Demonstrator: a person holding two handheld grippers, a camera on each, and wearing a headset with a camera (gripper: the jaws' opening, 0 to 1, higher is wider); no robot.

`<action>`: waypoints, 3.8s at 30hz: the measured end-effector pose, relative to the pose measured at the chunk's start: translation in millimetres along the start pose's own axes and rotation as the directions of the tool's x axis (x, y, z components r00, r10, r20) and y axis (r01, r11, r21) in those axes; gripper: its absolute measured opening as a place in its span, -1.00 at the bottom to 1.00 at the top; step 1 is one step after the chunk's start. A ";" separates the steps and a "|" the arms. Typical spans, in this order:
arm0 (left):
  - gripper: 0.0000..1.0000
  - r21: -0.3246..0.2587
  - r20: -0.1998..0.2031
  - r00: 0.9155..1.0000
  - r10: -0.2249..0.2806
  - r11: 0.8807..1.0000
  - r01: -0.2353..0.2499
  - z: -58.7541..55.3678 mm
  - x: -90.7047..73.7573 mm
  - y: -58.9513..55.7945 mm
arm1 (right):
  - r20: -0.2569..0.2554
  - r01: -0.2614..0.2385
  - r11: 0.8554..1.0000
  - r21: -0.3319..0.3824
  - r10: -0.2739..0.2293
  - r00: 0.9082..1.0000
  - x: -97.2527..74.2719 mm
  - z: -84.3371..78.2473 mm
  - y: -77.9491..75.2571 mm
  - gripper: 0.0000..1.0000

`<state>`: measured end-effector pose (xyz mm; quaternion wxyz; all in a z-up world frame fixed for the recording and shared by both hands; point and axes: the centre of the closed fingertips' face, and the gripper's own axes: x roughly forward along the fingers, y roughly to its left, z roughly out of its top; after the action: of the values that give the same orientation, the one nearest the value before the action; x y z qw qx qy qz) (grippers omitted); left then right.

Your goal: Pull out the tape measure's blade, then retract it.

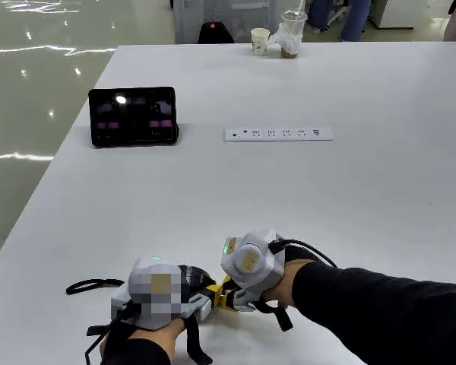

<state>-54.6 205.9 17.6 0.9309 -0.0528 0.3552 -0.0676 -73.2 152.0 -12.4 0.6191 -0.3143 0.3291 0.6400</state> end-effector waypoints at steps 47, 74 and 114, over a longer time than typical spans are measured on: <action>0.98 0.207 -0.111 0.946 -0.305 0.924 0.322 -2.9 -52.5 7.6 | 0.091 0.181 0.941 0.286 -0.215 0.972 -123.0 -91.4 -7.0 -0.27; 0.98 0.370 -0.162 0.948 -0.272 0.874 0.314 -11.9 -82.5 67.3 | 0.122 0.244 0.898 0.367 -0.307 0.944 -185.2 -145.6 -4.1 0.35; 0.98 0.349 -0.176 0.940 -0.291 0.875 0.336 -6.3 -95.7 88.0 | 0.112 0.281 0.854 0.438 -0.362 0.925 -215.0 -190.3 13.5 0.98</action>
<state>-121.7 307.9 62.6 0.8776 0.0725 0.3770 -0.2871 -80.0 -128.4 50.6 0.7985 -0.1643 0.3389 0.4696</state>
